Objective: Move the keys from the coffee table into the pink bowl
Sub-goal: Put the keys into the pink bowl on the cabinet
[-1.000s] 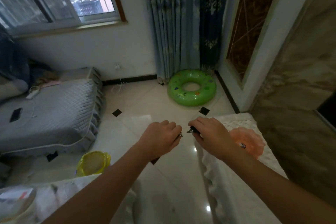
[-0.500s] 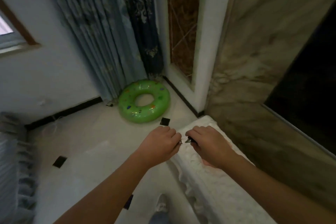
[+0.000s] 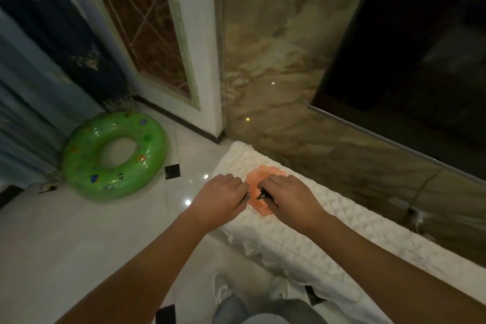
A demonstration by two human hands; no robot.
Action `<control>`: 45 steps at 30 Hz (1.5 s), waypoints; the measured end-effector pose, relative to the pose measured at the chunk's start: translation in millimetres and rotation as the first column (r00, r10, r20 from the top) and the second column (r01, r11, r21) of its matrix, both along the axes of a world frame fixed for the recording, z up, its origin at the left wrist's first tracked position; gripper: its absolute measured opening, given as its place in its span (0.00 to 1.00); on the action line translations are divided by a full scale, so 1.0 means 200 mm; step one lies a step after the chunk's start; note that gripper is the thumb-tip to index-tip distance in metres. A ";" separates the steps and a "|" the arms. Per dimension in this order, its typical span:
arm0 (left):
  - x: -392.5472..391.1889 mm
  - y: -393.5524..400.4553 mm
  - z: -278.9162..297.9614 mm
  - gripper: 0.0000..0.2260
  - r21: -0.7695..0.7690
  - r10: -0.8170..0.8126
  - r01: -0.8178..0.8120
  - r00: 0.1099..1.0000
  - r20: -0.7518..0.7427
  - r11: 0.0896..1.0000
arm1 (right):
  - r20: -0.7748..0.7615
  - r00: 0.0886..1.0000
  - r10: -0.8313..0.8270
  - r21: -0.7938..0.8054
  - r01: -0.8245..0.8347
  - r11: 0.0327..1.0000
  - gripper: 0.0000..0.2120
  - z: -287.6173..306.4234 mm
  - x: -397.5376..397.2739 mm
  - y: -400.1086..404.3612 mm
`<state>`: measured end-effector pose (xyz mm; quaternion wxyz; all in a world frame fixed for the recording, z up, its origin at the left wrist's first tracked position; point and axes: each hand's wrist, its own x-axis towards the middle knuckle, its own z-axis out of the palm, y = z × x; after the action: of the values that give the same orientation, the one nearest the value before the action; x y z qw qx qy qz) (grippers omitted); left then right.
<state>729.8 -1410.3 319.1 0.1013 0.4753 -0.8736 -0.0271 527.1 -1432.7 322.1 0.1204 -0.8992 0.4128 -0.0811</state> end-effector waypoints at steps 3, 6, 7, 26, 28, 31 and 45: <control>-0.06 -0.05 -0.03 0.09 0.024 -0.009 0.009 1.000 0.001 1.000 | -0.004 0.999 -0.054 0.008 0.054 0.998 0.07 -0.02 -0.05 -0.03; -0.10 -0.08 -0.05 0.09 0.063 -0.010 0.009 1.000 0.006 0.998 | 0.007 0.996 -0.093 0.044 0.093 0.995 0.07 -0.07 -0.09 -0.06; -0.12 -0.09 -0.07 0.08 0.079 -0.011 0.011 1.000 0.006 0.997 | 0.010 0.995 -0.099 0.056 0.098 0.994 0.07 -0.10 -0.09 -0.07; -0.23 -0.21 -1.12 0.10 0.348 0.014 -0.052 0.994 0.111 0.936 | 0.072 0.939 -0.338 0.307 0.301 0.903 0.10 -1.12 -0.21 -0.10; -0.25 -0.20 -1.30 0.10 0.375 0.026 -0.062 0.995 0.100 0.925 | 0.084 0.924 -0.372 0.326 0.327 0.887 0.09 -1.29 -0.20 -0.08; -0.26 -0.17 -1.54 0.09 0.389 0.065 -0.094 0.994 0.087 0.916 | 0.104 0.899 -0.425 0.345 0.368 0.863 0.09 -1.51 -0.21 -0.06; -0.32 -0.13 -1.94 0.08 0.352 0.249 -0.228 0.968 -0.017 0.908 | 0.121 0.864 -0.489 0.421 0.402 0.813 0.15 -1.87 -0.27 -0.04</control>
<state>665.2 -1435.6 -68.8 0.0451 0.5877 -0.7868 -0.1829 472.7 -1439.8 -52.2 0.3159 -0.7204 0.6044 -0.1259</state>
